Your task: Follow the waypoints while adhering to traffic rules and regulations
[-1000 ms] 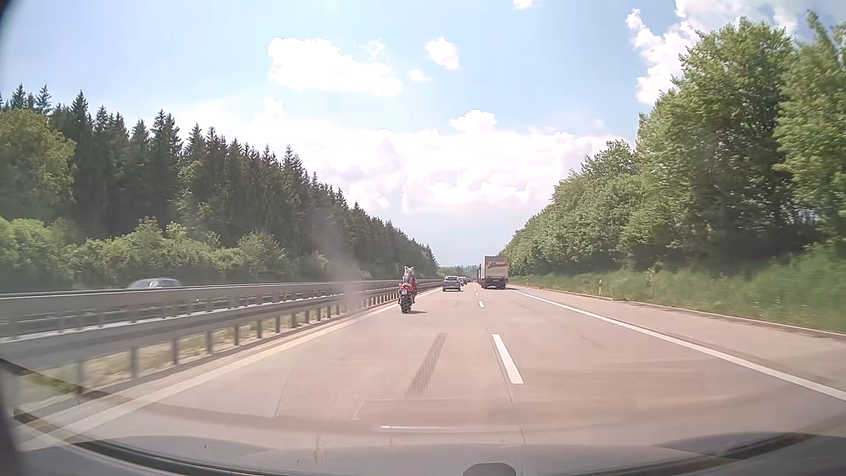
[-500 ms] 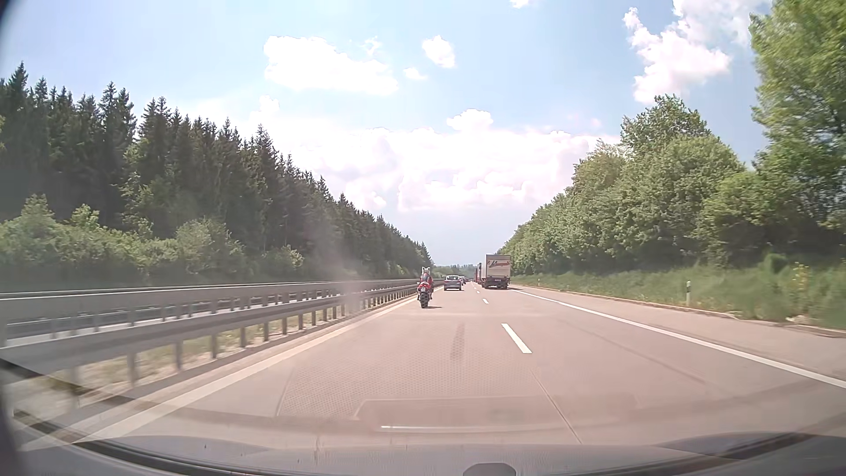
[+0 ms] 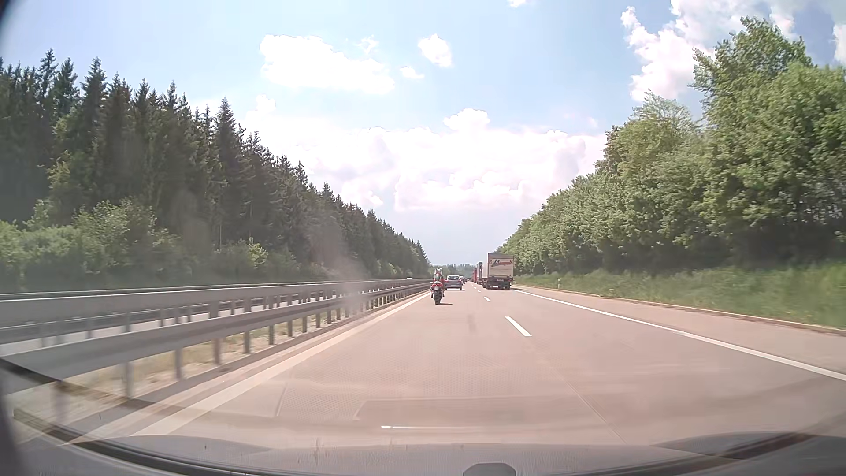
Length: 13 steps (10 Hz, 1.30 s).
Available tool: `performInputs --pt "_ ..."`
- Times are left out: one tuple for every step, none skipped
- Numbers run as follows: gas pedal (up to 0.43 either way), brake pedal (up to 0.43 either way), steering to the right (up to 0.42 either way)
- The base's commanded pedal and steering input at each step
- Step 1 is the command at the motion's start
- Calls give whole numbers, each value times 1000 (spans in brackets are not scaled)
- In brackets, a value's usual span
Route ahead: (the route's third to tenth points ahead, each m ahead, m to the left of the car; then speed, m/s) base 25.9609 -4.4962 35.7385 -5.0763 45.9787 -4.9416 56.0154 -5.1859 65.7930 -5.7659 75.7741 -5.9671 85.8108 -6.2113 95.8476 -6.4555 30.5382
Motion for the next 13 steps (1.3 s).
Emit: performInputs --pt "220 0 2" --pt "220 0 2" --pt "220 0 2" --pt "220 0 2" --pt "220 0 2" --pt "220 0 1" --pt "220 0 1" --pt "228 0 1" --pt "240 0 1" --pt "240 0 1" --pt "240 0 1" --pt "240 0 1" --pt "240 0 1"
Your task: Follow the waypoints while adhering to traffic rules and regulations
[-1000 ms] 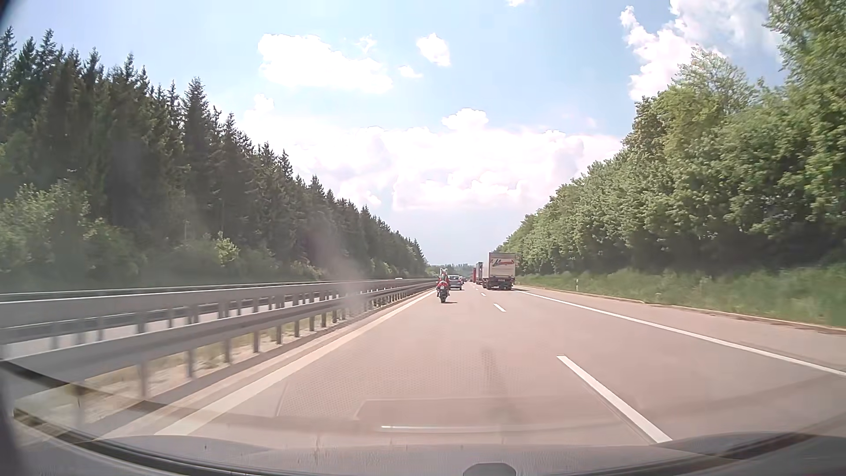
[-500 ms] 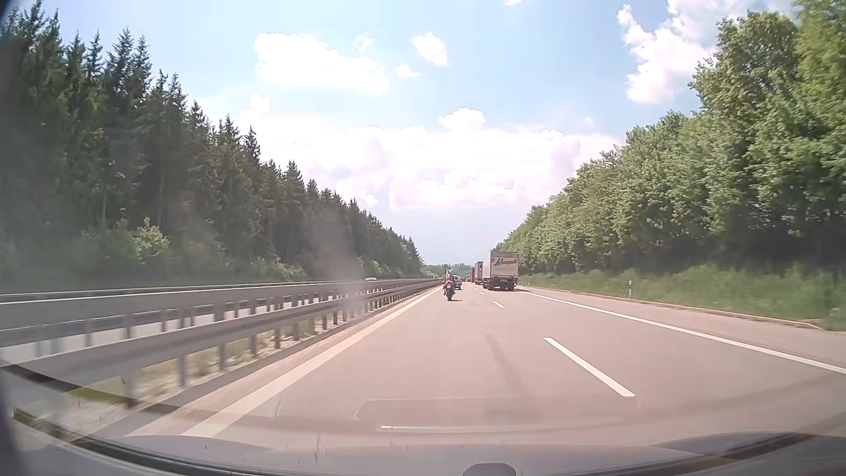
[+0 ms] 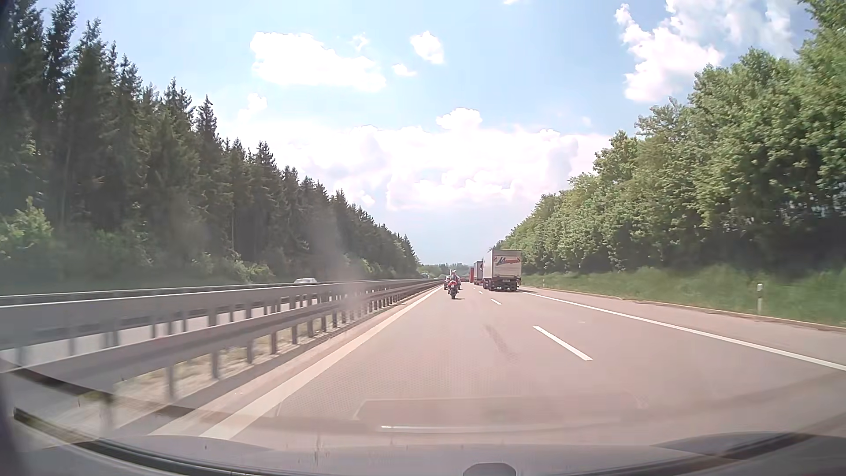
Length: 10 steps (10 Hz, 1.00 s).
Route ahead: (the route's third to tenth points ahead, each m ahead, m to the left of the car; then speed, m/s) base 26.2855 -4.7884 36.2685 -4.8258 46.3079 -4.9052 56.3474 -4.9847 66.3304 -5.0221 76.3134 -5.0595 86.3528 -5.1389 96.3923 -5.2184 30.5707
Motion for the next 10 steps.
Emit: performInputs --pt "228 0 1" --pt "228 0 1" --pt "228 0 1" --pt "228 0 1" --pt "228 0 1" --pt "228 0 1" --pt "228 0 0" --pt "220 0 0" --pt "197 0 0" --pt "189 0 0"
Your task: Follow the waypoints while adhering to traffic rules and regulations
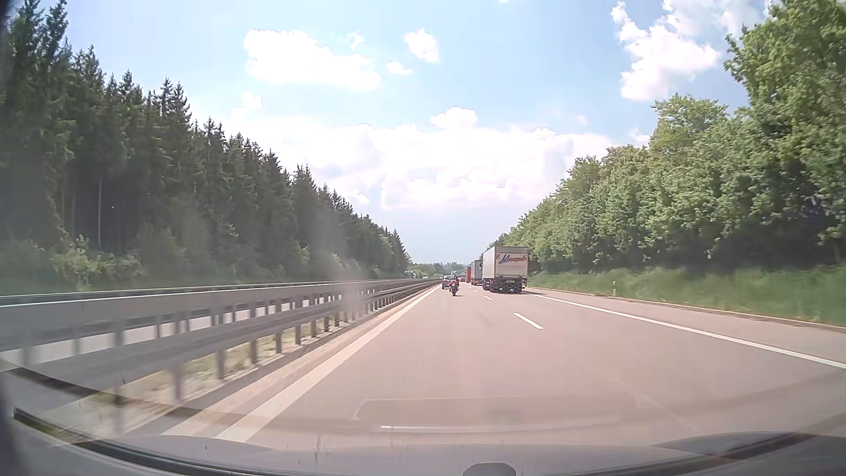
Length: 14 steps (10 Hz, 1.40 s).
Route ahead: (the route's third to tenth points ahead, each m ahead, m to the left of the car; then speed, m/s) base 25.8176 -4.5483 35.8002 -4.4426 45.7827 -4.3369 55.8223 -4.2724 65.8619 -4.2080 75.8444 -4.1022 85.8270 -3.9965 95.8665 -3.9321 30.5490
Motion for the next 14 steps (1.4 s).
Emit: performInputs --pt "189 0 0" --pt "189 0 0" --pt "189 0 -1" --pt "189 0 -2" --pt "189 0 -1" --pt "189 0 -1" --pt "189 0 -1" --pt "189 0 -1" --pt "189 0 -1" --pt "189 0 -1" --pt "189 0 -1" --pt "189 0 -1" --pt "189 0 -1" --pt "189 0 -1"
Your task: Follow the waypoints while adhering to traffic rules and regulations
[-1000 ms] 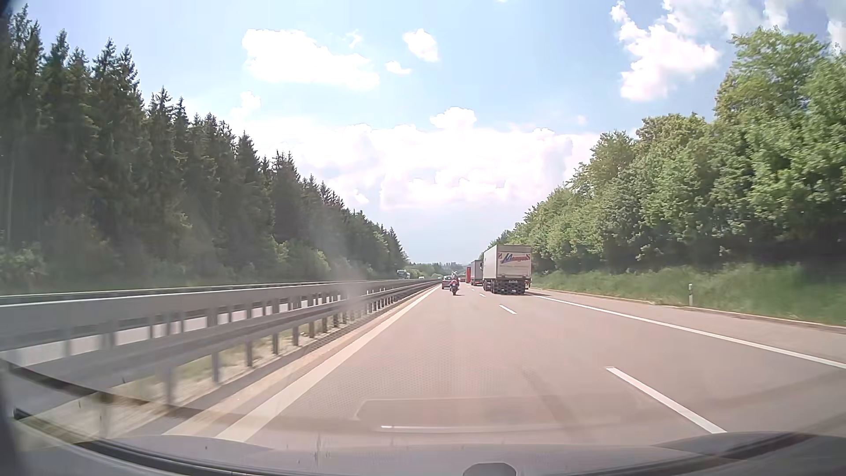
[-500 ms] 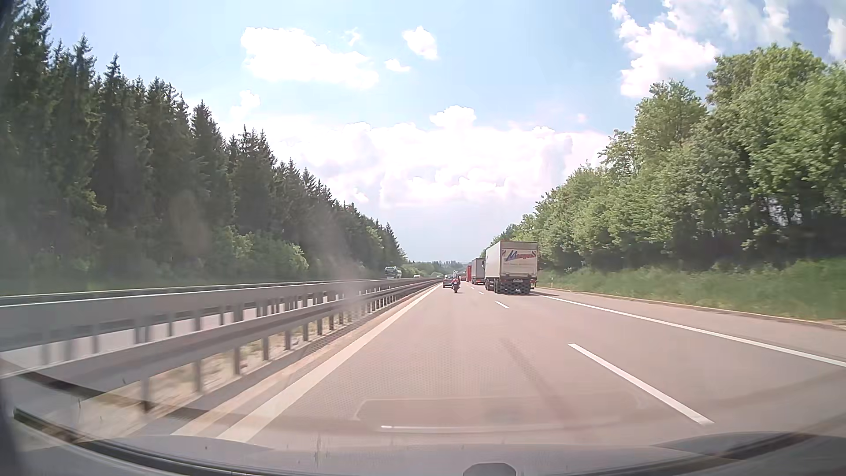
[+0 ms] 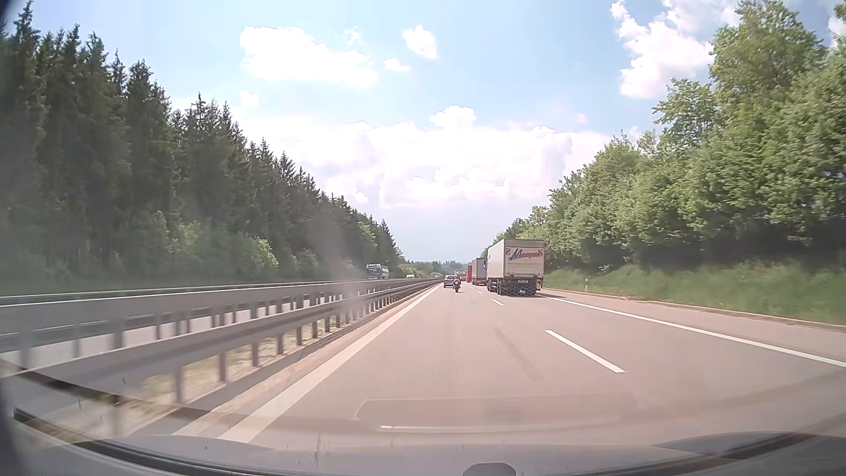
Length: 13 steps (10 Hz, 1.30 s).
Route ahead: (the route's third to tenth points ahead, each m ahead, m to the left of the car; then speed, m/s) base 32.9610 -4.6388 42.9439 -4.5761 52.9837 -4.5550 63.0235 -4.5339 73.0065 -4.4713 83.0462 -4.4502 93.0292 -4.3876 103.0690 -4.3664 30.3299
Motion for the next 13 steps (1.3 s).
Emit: performInputs --pt "189 0 -1" --pt "189 0 -1" --pt "189 0 -1" --pt "189 0 -1" --pt "189 0 -1" --pt "189 0 -1" --pt "189 0 -1" --pt "189 0 -1" --pt "189 0 -1" --pt "189 0 -1" --pt "189 0 -1" --pt "177 0 -1" --pt "177 0 -1"
